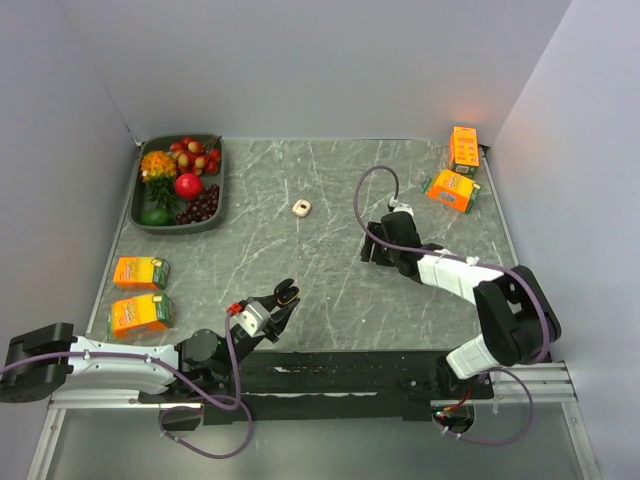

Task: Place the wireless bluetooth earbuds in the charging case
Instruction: Pick up the earbud from the center of the board.

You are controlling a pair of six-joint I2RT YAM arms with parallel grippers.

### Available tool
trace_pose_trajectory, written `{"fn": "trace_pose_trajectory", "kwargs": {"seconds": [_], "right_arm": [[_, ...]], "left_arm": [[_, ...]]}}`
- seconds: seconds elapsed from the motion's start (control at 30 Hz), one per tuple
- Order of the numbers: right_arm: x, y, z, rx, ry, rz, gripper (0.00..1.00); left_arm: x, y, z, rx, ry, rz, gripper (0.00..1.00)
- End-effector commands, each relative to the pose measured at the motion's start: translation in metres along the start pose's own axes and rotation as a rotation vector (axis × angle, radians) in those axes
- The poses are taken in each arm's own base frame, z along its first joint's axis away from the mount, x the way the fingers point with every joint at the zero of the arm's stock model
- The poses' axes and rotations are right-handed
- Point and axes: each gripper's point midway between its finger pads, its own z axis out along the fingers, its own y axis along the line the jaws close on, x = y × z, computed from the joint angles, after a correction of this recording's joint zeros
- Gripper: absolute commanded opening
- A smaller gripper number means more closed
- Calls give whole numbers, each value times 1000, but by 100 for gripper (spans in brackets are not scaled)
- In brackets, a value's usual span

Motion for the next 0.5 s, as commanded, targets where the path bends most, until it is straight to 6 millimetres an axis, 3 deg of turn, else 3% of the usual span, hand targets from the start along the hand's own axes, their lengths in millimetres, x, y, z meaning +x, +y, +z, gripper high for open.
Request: {"fn": "trace_pose_trajectory", "kwargs": {"seconds": [0.0,0.23,0.47], "right_arm": [[-1,-23,12,145,14,-21,72],[-8,-28,23,211,20,-20,69],[-3,-24,38,194,48,-30,54]], "left_arm": [[-17,-3,1,13,-58,-55,1],[-19,-5,1,22,-59,-65,1],[-19,-6,1,25,-61,-67,1]]}}
